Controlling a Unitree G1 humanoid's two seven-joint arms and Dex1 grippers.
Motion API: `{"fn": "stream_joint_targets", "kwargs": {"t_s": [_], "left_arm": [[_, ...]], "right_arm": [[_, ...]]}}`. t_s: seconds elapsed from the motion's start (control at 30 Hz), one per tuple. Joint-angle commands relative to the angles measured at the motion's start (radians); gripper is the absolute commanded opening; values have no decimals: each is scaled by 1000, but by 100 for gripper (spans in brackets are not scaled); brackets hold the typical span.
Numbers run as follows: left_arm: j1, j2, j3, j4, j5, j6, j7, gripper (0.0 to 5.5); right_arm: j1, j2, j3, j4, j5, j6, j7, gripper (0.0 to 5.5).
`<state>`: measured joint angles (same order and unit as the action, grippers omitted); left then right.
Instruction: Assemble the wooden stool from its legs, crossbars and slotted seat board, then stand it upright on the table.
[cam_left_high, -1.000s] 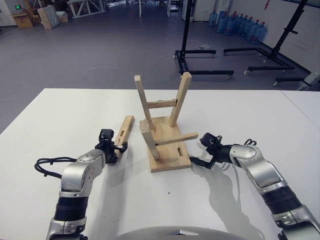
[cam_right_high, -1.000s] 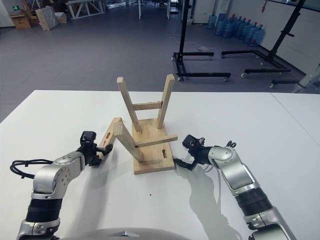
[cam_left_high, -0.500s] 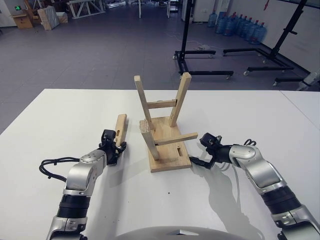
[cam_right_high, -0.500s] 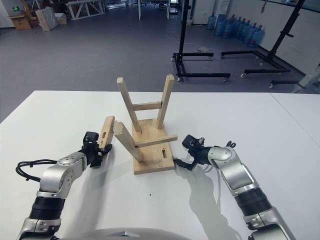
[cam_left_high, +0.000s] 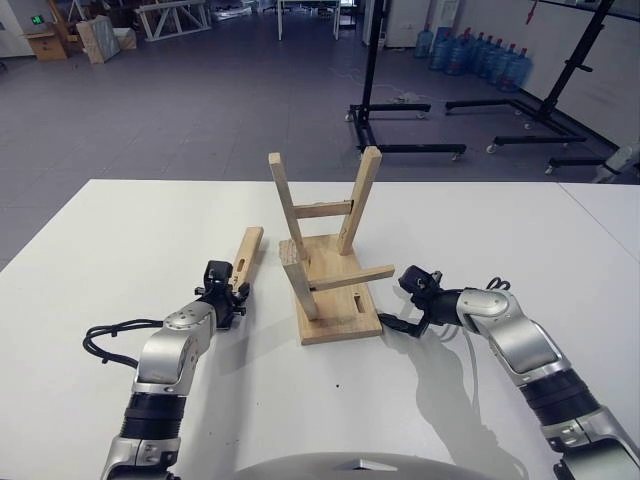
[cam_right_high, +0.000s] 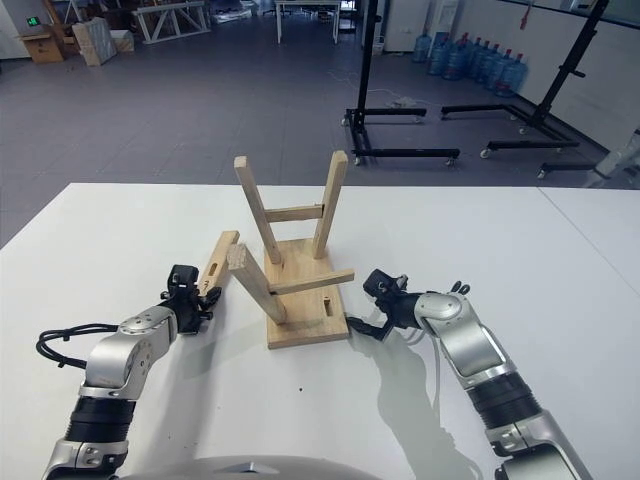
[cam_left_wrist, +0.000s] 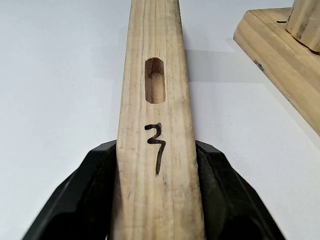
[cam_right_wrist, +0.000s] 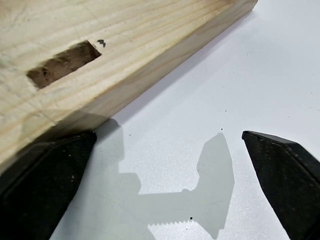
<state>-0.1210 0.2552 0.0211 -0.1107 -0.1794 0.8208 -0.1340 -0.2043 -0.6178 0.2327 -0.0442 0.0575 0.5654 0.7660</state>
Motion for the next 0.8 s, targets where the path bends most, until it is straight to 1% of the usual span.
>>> {"fn": "stream_joint_targets", "kwargs": {"t_s": [0.03,0.07,0.13,0.2,0.23,0.3,0.37,0.43,0.5,0.63,0.8], "left_arm": [[-3,130,78,-57,33,54,-15,206],[-17,170,107,-83,31,49,-32,206],[-85,271,220,-142,-40,-1,-131,206],[-180,297,339,-193,-197,-23,-249,206],[-227,299,374,-218,-291,-22,-313,206],[-301,303,405,-251,-445,-7,-412,205],[-378,286,407,-266,-607,33,-479,205],[-471,240,398,-241,-788,79,-505,205],[-528,206,377,-193,-879,95,-524,205],[-593,177,323,-92,-955,108,-552,205],[-589,184,228,-46,-910,87,-605,205]], "right_arm": [[-12,-2,-45,38,7,-5,-17,540],[-19,-1,-66,60,11,-9,-28,540],[-81,0,-159,179,31,-19,-75,540],[-177,-2,-275,312,84,-19,-114,540],[-252,5,-353,364,149,11,-119,540],[-400,26,-485,425,291,101,-111,540],[-547,68,-583,412,472,258,-92,540],[-669,147,-655,325,702,424,-83,540],[-743,211,-690,264,852,507,-92,540],[-766,269,-708,233,990,594,-159,540],[-736,323,-752,167,1174,668,-251,540]]}}
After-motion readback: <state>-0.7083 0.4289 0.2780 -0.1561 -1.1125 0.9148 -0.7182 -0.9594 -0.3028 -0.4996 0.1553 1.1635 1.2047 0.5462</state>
